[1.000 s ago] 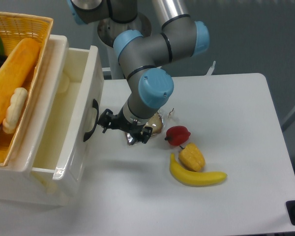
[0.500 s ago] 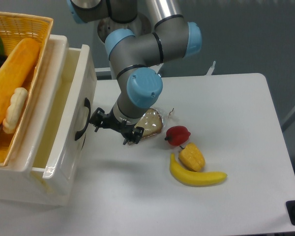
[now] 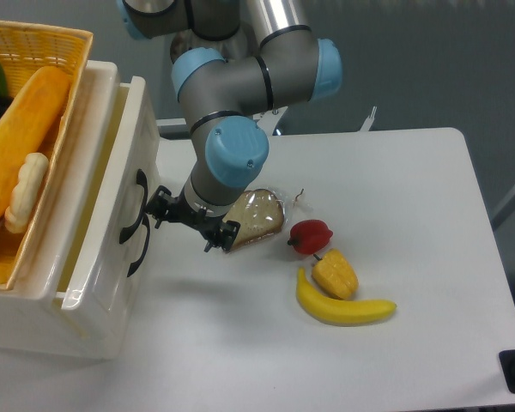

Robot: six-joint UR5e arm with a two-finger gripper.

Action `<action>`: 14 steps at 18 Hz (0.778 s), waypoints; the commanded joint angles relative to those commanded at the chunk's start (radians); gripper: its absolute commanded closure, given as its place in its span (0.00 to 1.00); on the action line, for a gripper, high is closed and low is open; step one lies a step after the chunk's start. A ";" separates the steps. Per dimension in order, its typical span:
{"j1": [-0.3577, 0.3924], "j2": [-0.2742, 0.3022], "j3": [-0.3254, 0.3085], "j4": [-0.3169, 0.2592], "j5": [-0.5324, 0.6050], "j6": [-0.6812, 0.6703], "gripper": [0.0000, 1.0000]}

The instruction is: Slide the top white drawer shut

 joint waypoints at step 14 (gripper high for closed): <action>-0.011 0.000 -0.002 -0.002 -0.009 -0.011 0.00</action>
